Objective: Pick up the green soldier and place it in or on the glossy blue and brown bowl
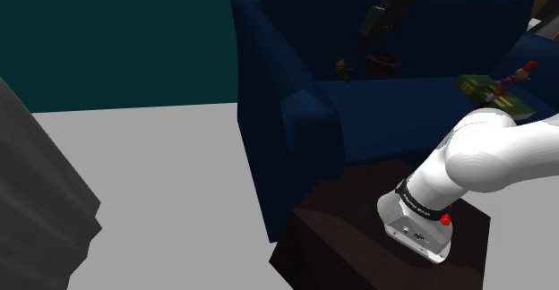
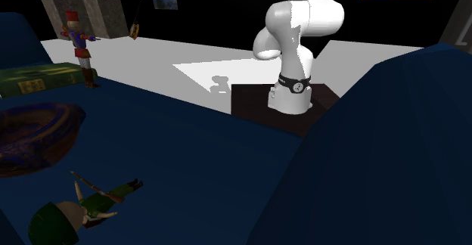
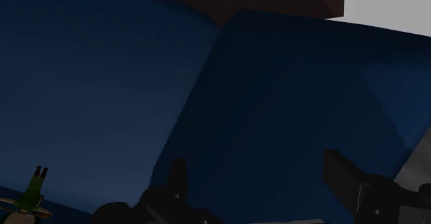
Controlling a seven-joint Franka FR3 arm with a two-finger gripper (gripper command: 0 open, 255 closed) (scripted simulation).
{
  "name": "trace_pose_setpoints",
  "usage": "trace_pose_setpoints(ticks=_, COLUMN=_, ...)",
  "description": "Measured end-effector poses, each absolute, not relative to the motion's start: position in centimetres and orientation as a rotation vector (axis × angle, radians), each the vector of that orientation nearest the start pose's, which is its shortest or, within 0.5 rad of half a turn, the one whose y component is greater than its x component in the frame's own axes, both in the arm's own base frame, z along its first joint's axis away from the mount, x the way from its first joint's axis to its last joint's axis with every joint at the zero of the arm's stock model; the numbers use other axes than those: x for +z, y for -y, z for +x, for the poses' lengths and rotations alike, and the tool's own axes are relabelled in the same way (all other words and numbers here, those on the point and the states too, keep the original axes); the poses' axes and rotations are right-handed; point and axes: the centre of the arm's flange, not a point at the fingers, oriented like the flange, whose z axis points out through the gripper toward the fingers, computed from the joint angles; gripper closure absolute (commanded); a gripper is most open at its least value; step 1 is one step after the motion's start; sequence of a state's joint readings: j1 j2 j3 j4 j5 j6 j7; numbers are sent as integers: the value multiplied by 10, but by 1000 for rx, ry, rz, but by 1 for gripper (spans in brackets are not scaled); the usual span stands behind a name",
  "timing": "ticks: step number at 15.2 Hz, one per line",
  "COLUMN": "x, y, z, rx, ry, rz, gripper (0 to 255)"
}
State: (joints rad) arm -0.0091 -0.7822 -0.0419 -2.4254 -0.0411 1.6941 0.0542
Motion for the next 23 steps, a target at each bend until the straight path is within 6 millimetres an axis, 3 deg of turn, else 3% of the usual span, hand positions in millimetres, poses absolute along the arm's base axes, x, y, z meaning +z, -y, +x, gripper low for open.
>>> trace_pose_setpoints(ticks=2, x=564, y=28, z=319, rx=-83, ry=-138, rz=-3150, gripper=0)
trace_pose_setpoints(ticks=5, x=545, y=53, z=323, rx=-101, ry=-117, rz=-3159, gripper=0)
trace_pose_setpoints(ticks=13, x=484, y=132, z=347, rx=-159, ry=-48, rz=-3187, gripper=0)
trace_pose_setpoints(ticks=23, x=421, y=234, z=383, rx=-238, ry=39, rz=-3217, gripper=0)
